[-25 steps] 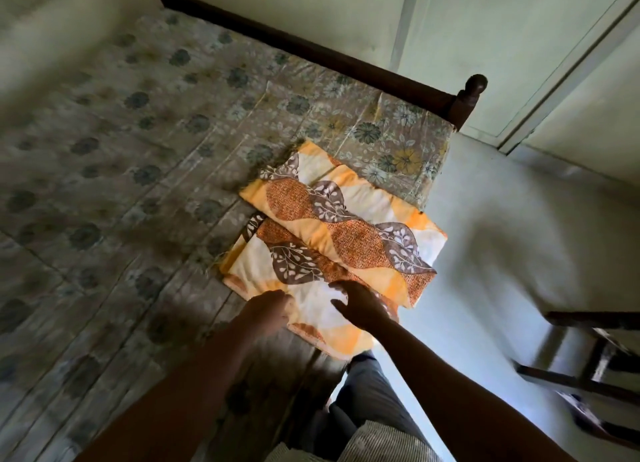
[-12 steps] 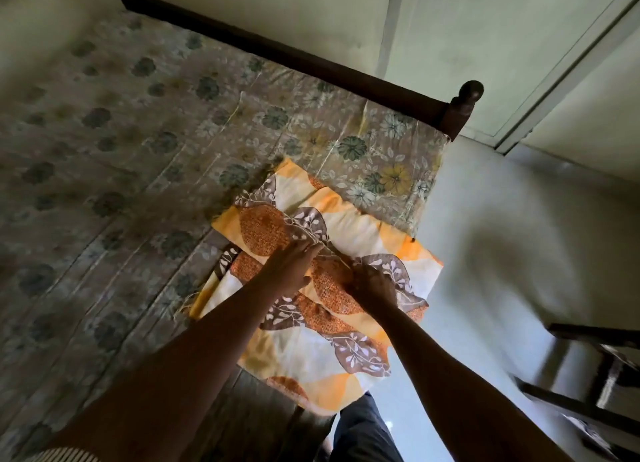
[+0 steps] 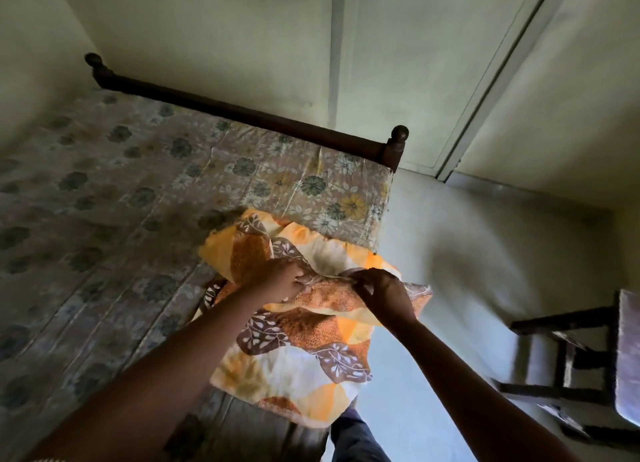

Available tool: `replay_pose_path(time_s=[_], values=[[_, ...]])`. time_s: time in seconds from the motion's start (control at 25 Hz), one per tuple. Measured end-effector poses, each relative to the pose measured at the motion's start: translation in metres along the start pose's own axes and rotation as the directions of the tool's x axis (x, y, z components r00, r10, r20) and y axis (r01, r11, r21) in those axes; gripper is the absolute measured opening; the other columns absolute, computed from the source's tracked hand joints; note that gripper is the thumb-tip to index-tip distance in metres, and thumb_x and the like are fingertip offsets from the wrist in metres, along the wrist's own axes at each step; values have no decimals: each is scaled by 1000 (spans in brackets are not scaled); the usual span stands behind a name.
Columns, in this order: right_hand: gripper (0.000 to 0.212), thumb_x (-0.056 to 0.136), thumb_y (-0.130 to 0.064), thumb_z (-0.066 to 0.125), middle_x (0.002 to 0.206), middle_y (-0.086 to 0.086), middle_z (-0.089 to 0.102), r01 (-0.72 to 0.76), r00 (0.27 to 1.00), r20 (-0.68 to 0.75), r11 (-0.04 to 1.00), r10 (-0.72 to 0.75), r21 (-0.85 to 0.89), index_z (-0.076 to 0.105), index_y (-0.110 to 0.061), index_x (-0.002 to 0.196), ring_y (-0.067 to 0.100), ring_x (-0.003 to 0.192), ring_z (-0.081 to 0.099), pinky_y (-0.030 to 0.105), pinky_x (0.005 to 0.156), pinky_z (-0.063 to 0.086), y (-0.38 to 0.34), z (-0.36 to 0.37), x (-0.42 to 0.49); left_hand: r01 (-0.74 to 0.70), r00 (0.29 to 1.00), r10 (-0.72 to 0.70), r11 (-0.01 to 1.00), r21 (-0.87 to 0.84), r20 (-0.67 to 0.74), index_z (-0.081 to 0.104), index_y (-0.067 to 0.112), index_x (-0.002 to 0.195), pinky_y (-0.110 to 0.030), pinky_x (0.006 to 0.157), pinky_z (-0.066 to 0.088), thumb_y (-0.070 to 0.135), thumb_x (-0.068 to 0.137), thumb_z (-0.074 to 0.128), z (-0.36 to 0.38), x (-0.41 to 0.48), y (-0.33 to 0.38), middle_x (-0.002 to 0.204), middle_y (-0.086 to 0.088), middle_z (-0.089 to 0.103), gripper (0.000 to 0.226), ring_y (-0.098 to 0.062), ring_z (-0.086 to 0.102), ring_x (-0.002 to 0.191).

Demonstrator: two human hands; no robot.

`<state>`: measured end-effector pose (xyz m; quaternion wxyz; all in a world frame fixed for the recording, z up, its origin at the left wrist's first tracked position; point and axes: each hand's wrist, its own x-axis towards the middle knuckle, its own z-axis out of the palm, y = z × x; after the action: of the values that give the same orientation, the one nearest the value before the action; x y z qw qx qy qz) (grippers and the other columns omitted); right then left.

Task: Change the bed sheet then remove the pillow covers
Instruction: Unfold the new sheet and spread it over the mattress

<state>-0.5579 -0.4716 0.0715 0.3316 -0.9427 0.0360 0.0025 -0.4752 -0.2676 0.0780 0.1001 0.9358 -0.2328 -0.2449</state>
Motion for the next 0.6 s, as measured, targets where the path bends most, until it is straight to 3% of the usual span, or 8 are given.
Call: replay_pose_path(time_s=[0.08, 0.12, 0.16, 0.24, 0.32, 0.4, 0.48, 0.6], values=[[22, 83, -13, 67, 104, 2, 69, 68, 982, -180, 997, -60, 38, 70, -17, 104, 19, 95, 64, 27, 78, 48, -17, -9, -16, 206, 976, -216, 924, -323, 3, 62, 2, 97, -19, 55, 35, 16, 88, 61, -3, -11, 8, 91, -12, 65, 17, -21, 59, 76], [22, 81, -12, 70, 103, 2, 69, 111, 964, -249, 993, -96, 47, 71, -16, 103, 18, 94, 63, 25, 78, 49, -27, -10, -26, 307, 942, -332, 782, -542, 53, 60, 4, 90, -22, 54, 35, 16, 87, 61, -4, -17, 13, 83, -10, 63, 12, -19, 57, 69], [22, 80, -13, 71, 102, 2, 69, 128, 952, -290, 989, -100, 80, 71, -15, 101, 16, 93, 63, 25, 78, 49, -38, -7, -37, 379, 899, -413, 560, -737, 148, 57, 6, 82, -24, 54, 39, 14, 89, 59, -6, -25, 20, 75, -8, 61, 11, -17, 55, 61], [17, 81, -17, 71, 98, -1, 71, 59, 976, -217, 958, 4, 282, 71, -15, 98, 9, 83, 64, 23, 73, 52, -64, -2, -57, 429, 820, -448, 66, -901, 357, 52, 8, 71, -19, 45, 45, 12, 94, 49, -3, -40, 34, 51, -4, 61, 24, -12, 56, 41], [16, 83, -21, 69, 98, -3, 71, -84, 987, -86, 889, 137, 451, 72, -16, 99, 4, 74, 63, 15, 66, 50, -80, 4, -74, 371, 795, -417, -243, -896, 442, 48, 6, 69, -17, 32, 43, 10, 96, 42, 1, -54, 50, 34, -2, 53, 29, -9, 50, 27], [25, 83, -22, 69, 108, 1, 69, -160, 970, -87, 864, 228, 477, 68, -15, 107, 6, 81, 64, 15, 70, 50, -85, 8, -84, 270, 811, -397, -397, -877, 430, 48, 2, 71, -19, 29, 43, 6, 97, 36, 4, -60, 60, 33, -5, 53, 28, -12, 51, 26], [44, 80, -26, 72, 117, 4, 64, -220, 958, -72, 872, 277, 437, 59, -14, 121, 14, 96, 64, 25, 80, 52, -85, 10, -92, 167, 841, -384, -485, -858, 381, 49, -1, 78, -22, 34, 48, 4, 97, 32, 5, -63, 68, 39, -10, 57, 26, -15, 55, 29], [62, 79, -38, 71, 116, 4, 64, -377, 917, 20, 851, 398, 364, 45, -15, 130, 23, 105, 61, 32, 83, 48, -92, 14, -97, 87, 876, -390, -453, -887, 284, 46, 4, 76, -21, 67, 52, 4, 98, 30, 0, -65, 82, 62, -11, 56, 27, -10, 57, 36]])
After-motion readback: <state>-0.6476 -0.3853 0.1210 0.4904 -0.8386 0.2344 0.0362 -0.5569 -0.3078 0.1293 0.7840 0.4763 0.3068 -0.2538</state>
